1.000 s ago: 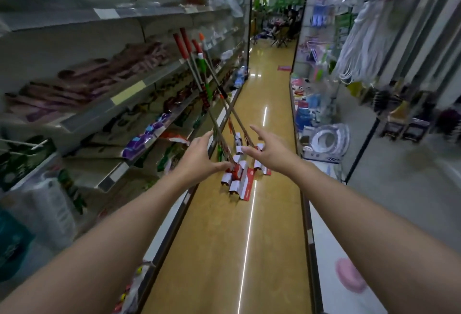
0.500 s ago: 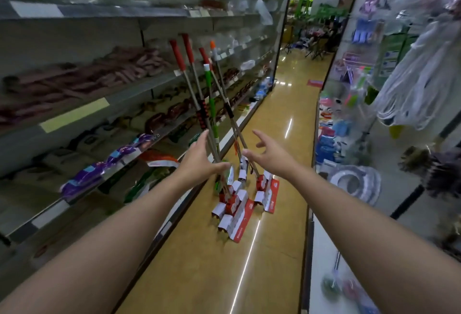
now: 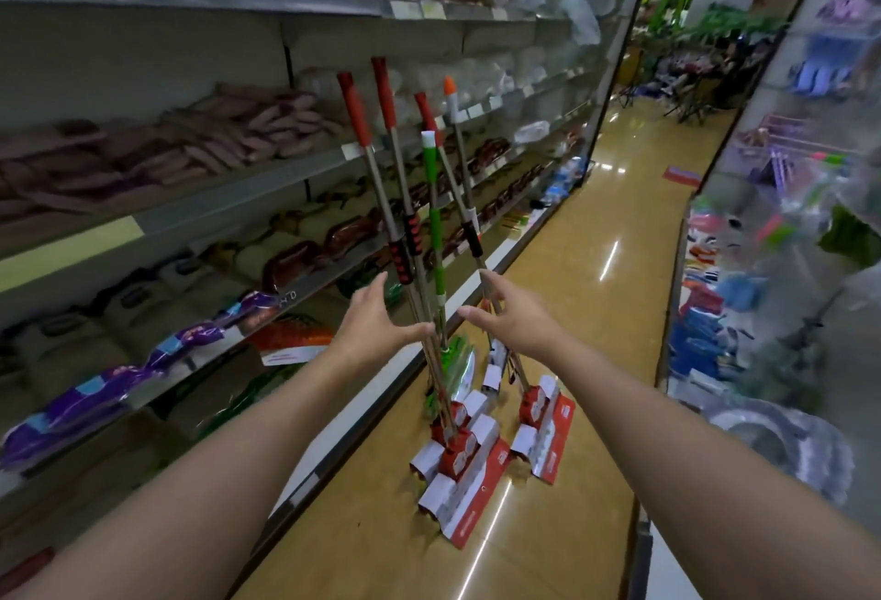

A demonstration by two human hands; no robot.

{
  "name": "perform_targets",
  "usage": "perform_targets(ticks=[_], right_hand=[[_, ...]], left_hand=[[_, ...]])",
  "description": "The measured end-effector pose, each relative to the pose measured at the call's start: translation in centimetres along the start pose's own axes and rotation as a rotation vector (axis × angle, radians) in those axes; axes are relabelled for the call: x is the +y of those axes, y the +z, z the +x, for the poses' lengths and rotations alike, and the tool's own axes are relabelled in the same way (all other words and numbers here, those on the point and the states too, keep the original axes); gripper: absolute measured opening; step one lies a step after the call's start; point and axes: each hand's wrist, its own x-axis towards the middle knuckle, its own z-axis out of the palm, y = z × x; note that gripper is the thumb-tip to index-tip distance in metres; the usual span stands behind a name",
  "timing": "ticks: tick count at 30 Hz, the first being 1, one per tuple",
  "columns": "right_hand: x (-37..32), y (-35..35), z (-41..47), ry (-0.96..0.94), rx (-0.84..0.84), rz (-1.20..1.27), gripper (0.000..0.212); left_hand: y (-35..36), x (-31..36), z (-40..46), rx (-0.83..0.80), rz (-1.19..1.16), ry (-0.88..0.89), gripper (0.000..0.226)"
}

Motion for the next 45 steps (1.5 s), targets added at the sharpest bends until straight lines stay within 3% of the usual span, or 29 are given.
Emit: perform_targets(ticks=[7, 19, 26, 31, 40, 43, 45], right_hand=[[1.5, -1.8, 10.9, -0.085, -0.078, -0.026, 0.079], [4.7, -3.0, 30.0, -0.333, -0.291, -0.073, 0.076], [5.2, -0.8, 38.6, -0.384, -0.474, 0.050, 0.096], [3.6, 2.8, 42.8, -0.438, -0.586, 0.128, 0.098], [-1.8, 8.0, 50.1, -0.476, -0.504, 0.355, 0.077], [-2.6, 9.3, 51.2, -0.445, -0.459, 0.534, 0.048], [-3.1, 9.9, 51.6, -0.420, -0.415, 0.628, 0.041]], left_hand=[[1.8, 3.2, 9.9, 0.059, -0.012, -0.029, 0.109], [7.1, 3.0, 22.8, 0.222, -0.099, -0.247, 0.111], [10.8, 1.6, 28.2, 0.315, -0.288, -0.399, 0.124], [11.7, -1.0, 33.2, 0.348, -0.346, -0.464, 0.125], [10.9, -6.3, 40.6, 0.389, -0.359, -0.535, 0.107], [10.4, -7.2, 42.5, 0.425, -0.416, -0.525, 0.092], [9.7, -7.0, 43.7, 0.508, -0.460, -0.498, 0.074]])
